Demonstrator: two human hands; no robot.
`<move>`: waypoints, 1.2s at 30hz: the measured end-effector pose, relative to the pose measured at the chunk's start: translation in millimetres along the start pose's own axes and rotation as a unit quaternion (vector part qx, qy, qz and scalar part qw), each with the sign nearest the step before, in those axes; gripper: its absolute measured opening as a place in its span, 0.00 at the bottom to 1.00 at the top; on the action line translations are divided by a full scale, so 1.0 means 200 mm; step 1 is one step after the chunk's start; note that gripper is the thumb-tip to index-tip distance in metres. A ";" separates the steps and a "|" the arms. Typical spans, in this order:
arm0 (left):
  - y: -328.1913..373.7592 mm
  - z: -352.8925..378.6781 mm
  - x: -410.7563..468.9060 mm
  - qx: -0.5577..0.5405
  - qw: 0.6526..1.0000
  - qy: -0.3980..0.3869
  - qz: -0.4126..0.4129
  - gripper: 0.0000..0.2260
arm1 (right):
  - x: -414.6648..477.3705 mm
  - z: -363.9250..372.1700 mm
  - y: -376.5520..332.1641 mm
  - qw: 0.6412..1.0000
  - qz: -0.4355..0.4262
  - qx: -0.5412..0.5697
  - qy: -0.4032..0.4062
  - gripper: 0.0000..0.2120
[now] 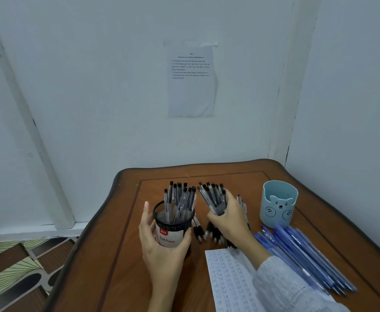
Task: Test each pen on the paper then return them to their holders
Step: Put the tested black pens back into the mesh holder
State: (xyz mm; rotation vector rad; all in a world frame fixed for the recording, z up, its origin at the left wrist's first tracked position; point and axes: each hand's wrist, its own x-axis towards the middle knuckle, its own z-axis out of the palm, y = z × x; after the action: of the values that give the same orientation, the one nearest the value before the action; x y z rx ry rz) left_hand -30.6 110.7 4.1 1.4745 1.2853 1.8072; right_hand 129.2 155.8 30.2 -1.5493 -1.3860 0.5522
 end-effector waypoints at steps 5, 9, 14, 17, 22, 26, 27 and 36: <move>0.01 0.00 0.00 0.001 1.000 -0.005 -0.001 0.49 | -0.06 -0.09 -0.05 0.996 -0.053 -0.014 -0.065 0.16; 0.01 0.00 0.00 -0.002 1.000 -0.006 0.003 0.49 | -0.09 -0.13 -0.03 0.994 -0.002 -0.010 -0.112 0.14; 0.00 0.00 -0.01 -0.004 1.000 -0.009 0.004 0.49 | -0.12 -0.16 -0.01 0.986 0.066 0.062 -0.141 0.33; 0.01 0.00 -0.01 -0.008 1.000 -0.008 0.004 0.49 | -0.15 -0.16 -0.04 0.989 0.037 0.104 -0.100 0.35; 0.01 0.01 -0.01 -0.017 1.000 -0.013 0.004 0.50 | -0.18 -0.22 -0.18 0.972 0.018 0.232 -0.026 0.16; 0.02 0.02 -0.02 -0.022 0.999 -0.022 -0.007 0.51 | -0.18 -0.25 -0.36 0.919 -0.012 0.394 -0.012 0.19; 0.02 0.02 -0.03 -0.024 0.999 -0.026 -0.005 0.51 | -0.17 -0.24 -0.40 0.901 -0.018 0.434 -0.012 0.19; 0.06 0.06 -0.07 -0.052 0.996 -0.074 -0.005 0.57 | -0.08 0.09 -0.49 0.943 -0.096 0.306 0.086 0.34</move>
State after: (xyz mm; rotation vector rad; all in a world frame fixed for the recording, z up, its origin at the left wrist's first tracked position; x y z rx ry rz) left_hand -13.2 98.5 7.5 1.5110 1.1086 1.6980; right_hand 61.7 138.4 101.9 -0.9251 -1.0767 0.6350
